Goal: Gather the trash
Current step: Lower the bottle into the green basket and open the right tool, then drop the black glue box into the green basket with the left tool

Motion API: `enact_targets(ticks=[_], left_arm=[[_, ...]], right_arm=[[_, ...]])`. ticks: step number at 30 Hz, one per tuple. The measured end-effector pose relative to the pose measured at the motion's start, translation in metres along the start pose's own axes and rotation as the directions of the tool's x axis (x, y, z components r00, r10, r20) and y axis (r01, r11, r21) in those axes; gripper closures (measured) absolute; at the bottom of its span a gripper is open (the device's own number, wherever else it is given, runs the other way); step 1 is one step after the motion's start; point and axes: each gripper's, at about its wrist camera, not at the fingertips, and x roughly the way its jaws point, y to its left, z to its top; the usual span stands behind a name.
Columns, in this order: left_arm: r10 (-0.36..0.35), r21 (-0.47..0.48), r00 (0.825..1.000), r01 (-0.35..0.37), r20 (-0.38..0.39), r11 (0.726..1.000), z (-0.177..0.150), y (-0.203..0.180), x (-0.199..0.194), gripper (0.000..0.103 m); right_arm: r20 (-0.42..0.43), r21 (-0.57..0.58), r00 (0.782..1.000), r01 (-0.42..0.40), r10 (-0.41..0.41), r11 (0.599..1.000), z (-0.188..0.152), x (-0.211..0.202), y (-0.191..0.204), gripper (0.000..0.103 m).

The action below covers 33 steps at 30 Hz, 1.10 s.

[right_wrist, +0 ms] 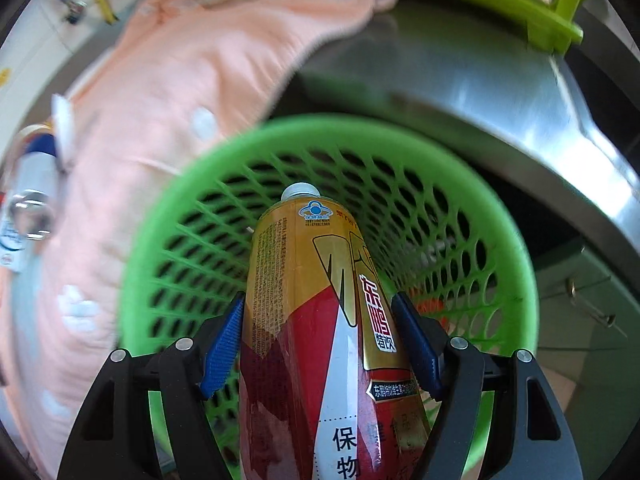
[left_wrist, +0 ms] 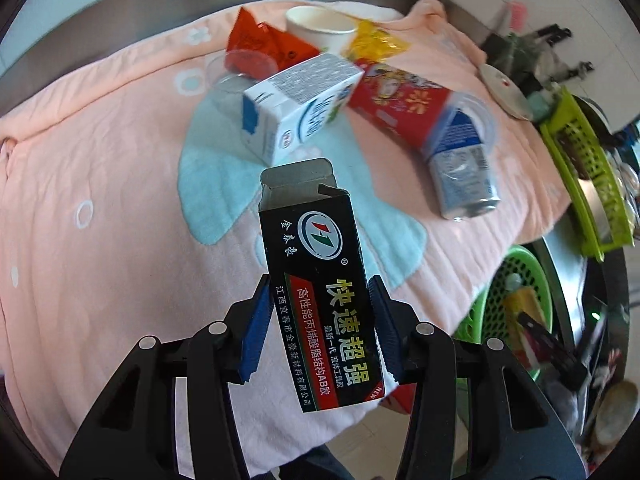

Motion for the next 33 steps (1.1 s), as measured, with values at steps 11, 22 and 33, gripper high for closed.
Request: enact_targets(ticks=[11, 22, 33], left_arm=[[-0.118, 0.176, 0.993, 0.114, 0.012, 0.978, -0.012, -0.041, -0.025, 0.055], [-0.281, 0.396, 0.954, 0.299, -0.106, 0.868, -0.026, -0.147, -0.003, 0.055], [-0.256, 0.526, 0.928, 0.366, -0.271, 0.768, -0.058, -0.242, 0.069, 0.055]], right_arm=[[-0.005, -0.018, 1.000, 0.025, -0.025, 1.000, -0.004, 0.025, 0.001, 0.022], [0.176, -0.017, 0.984, -0.006, 0.009, 1.000, -0.036, -0.069, -0.020, 0.021], [0.327, 0.014, 0.944, 0.048, -0.050, 0.999, -0.081, -0.140, -0.035, 0.018]])
